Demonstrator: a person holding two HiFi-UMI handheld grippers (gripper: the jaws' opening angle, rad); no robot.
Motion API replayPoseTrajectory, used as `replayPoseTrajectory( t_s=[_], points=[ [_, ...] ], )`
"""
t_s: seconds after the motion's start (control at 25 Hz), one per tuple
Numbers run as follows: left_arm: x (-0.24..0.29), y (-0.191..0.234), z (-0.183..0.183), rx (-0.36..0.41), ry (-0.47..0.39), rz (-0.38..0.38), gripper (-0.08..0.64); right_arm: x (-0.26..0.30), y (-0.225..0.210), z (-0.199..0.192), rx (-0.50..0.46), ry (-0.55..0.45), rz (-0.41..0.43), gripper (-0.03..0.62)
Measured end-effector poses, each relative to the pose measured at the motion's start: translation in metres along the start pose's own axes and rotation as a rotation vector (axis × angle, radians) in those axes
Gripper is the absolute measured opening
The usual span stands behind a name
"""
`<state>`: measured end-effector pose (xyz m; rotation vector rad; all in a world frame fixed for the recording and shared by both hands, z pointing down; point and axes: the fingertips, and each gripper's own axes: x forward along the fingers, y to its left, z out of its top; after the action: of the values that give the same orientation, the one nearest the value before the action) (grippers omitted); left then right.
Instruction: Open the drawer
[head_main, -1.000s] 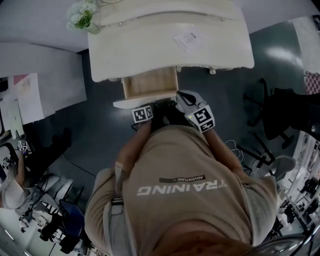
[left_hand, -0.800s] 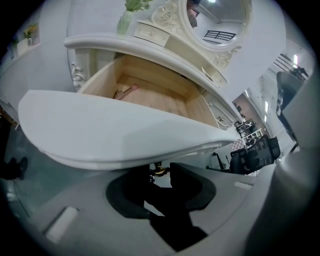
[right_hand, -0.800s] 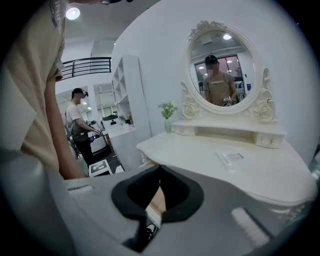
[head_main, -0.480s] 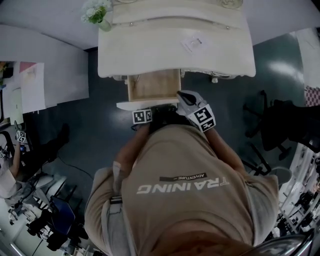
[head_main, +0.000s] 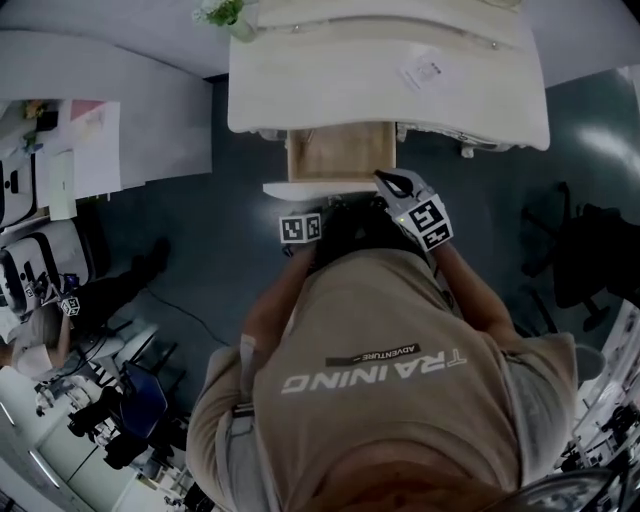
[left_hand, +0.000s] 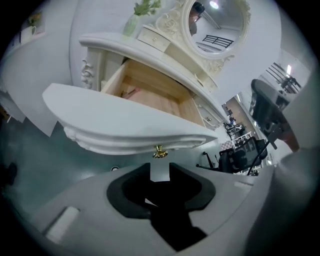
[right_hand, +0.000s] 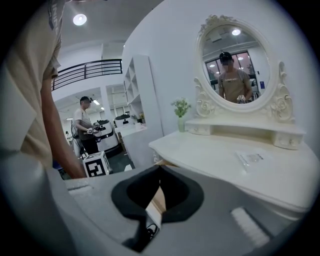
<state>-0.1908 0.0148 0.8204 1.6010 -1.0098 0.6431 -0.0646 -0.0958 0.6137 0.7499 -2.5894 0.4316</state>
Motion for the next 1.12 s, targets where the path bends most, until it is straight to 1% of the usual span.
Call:
replayPoseTrajectory(
  t_s=[0.08, 0.2, 0.28, 0.36, 0.4, 0.48, 0.56, 0.64, 0.72, 0.84, 0.92, 1.0, 1.12],
  points=[
    [-0.012, -0.004, 0.000, 0.049, -0.032, -0.024, 0.126, 0.002, 0.005, 0.003, -0.014, -0.007, -0.022, 0.003],
    [-0.037, -0.013, -0.004, 0.157, -0.078, -0.082, 0.127, -0.006, 0.022, 0.016, -0.032, -0.033, -0.078, 0.003],
    [-0.058, -0.023, 0.000, 0.231, -0.128, -0.124, 0.126, -0.017, 0.035, 0.022, -0.042, -0.035, -0.121, 0.003],
    [-0.082, -0.032, 0.005, 0.285, -0.182, -0.171, 0.105, -0.028, 0.049, 0.021, -0.037, -0.028, -0.172, 0.003],
    [-0.095, -0.036, 0.008, 0.310, -0.210, -0.195, 0.084, -0.032, 0.058, 0.020, -0.033, -0.026, -0.196, 0.003],
    [-0.119, -0.039, 0.017, 0.360, -0.268, -0.235, 0.065, -0.033, 0.075, 0.019, -0.019, -0.022, -0.229, 0.003],
    [-0.138, -0.042, 0.030, 0.392, -0.325, -0.288, 0.036, -0.030, 0.087, 0.020, 0.019, -0.030, -0.255, 0.003],
    [-0.151, -0.045, 0.034, 0.418, -0.360, -0.343, 0.019, -0.031, 0.101, 0.018, 0.072, -0.044, -0.280, 0.003],
    [-0.160, -0.051, 0.034, 0.462, -0.384, -0.374, 0.008, -0.038, 0.115, 0.008, 0.084, -0.031, -0.300, 0.003],
    [-0.175, -0.069, 0.041, 0.522, -0.452, -0.382, 0.008, -0.054, 0.128, -0.003, 0.027, 0.000, -0.313, 0.003],
    [-0.192, -0.083, 0.053, 0.570, -0.520, -0.364, 0.008, -0.064, 0.128, 0.000, 0.016, -0.015, -0.322, 0.003],
    [-0.211, -0.099, 0.066, 0.613, -0.577, -0.351, 0.008, -0.074, 0.125, 0.013, 0.018, -0.071, -0.341, 0.003],
    [-0.228, -0.123, 0.085, 0.662, -0.628, -0.323, 0.008, -0.094, 0.109, 0.048, -0.023, -0.200, -0.386, 0.003]
  ],
)
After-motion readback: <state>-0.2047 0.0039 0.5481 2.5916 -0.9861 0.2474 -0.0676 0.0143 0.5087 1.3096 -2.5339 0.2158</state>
